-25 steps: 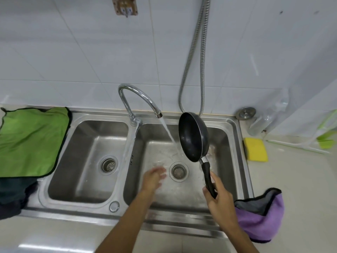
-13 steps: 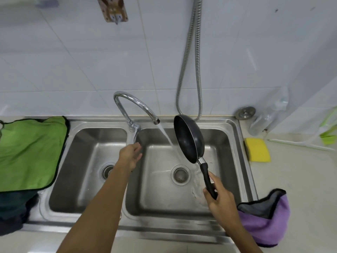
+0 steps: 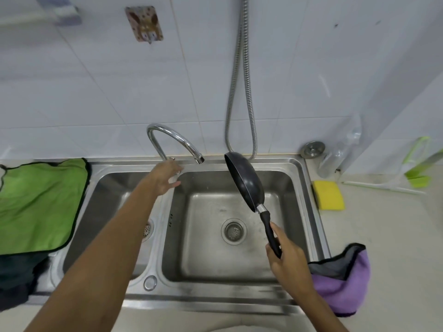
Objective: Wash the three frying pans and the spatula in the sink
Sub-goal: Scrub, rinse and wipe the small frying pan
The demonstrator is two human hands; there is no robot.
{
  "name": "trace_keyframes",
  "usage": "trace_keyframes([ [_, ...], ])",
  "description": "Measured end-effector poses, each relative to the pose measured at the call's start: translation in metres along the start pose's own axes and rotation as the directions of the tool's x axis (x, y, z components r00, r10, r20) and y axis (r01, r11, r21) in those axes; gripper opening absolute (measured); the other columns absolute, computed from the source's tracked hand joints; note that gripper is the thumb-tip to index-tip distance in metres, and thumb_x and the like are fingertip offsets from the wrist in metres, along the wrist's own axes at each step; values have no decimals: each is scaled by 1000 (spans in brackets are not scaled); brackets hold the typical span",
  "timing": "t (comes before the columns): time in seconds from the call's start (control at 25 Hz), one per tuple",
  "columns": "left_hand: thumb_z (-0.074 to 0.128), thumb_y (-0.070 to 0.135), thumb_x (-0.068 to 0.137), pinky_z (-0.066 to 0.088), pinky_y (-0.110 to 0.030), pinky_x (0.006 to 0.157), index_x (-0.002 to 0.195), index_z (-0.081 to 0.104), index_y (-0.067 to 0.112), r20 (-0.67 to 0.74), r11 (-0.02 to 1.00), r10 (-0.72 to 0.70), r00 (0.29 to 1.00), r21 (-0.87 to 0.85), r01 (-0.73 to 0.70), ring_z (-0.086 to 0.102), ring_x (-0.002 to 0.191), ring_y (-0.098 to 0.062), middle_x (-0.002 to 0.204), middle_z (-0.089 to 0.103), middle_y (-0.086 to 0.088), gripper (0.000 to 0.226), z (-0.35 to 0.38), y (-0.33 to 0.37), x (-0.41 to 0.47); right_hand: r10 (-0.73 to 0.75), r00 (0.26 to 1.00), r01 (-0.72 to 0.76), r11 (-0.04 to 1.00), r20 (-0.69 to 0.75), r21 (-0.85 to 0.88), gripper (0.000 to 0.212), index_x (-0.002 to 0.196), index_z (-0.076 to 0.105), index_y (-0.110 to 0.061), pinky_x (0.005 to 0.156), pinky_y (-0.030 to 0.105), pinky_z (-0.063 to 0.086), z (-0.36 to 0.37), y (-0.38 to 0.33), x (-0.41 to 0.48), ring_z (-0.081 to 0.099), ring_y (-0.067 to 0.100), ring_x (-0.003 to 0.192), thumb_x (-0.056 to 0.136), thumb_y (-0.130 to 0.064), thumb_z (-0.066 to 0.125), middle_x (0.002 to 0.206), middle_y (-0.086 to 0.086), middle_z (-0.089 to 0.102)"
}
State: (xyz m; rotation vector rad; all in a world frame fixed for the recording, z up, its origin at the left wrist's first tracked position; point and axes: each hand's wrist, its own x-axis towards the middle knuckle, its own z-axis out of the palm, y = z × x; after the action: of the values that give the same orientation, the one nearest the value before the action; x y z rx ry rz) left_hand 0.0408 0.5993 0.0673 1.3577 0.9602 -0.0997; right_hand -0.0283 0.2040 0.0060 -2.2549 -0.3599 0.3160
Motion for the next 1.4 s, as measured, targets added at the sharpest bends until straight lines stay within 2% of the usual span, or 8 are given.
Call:
trace_keyframes([
  [0.12,64,16,101,49,-47,106,150,46,15,54,996,11,998,88,-16,47,138,-21,145,50,3,52,12,-44,-31,-65,998,64,985,-1,-163,82,156,23,-42,63,40,57,1,1,-10,64,19,72,92,-15,65,93,-3,64],
  [0.36,63,30,102,54,-41,95,140,56,16,197,983,-181,964,74,169,62,126,-24,147,56,-5,41,42,-136,-90,-8,998,27,946,61,-322,91,155,-4,-48,55,36,52,18,14,-25,51,17,58,96,-14,56,86,-3,49],
  [0.48,67,35,100,54,-44,103,135,59,16,236,982,-177,955,112,154,65,121,-21,135,63,-3,40,62,-151,-113,26,994,-3,976,102,-220,84,159,11,-38,63,38,55,20,11,-31,56,15,67,95,-12,58,82,-1,56],
  [0.76,62,48,99,54,-41,102,122,74,11,418,995,-104,902,55,89,73,111,-18,121,77,-6,45,128,-137,-159,-15,999,23,982,-45,185,53,136,46,-43,66,4,45,1,-44,-32,64,-11,81,96,-13,64,86,-19,68],
  [0.88,67,46,97,56,-34,87,106,77,8,437,975,-122,891,-114,190,71,93,-21,101,78,-8,41,151,-139,-174,61,996,-41,955,-60,294,43,128,50,-43,80,12,53,6,-49,-43,63,-13,96,96,-17,63,100,-24,68],
  [1.12,74,18,93,57,-34,83,107,69,5,278,920,-218,936,-263,292,68,90,-24,92,71,-13,20,169,-168,-166,80,994,-91,983,75,158,28,116,45,-37,73,39,60,11,-28,-52,69,4,82,95,-30,63,92,-11,70],
  [1.28,65,17,99,58,-30,52,91,67,7,282,845,-335,899,-332,419,66,76,-25,81,68,-13,13,166,-188,-158,-23,971,20,1000,238,14,29,122,45,-39,82,33,58,2,-15,-57,66,3,92,96,-46,58,111,-16,67],
  [1.4,63,14,101,52,-21,42,105,70,4,204,835,-371,906,-353,422,70,57,-17,71,74,-8,13,156,-201,-152,-3,985,17,997,172,-77,44,130,51,-34,95,33,52,-11,10,-59,61,7,112,98,-62,45,128,-14,63],
])
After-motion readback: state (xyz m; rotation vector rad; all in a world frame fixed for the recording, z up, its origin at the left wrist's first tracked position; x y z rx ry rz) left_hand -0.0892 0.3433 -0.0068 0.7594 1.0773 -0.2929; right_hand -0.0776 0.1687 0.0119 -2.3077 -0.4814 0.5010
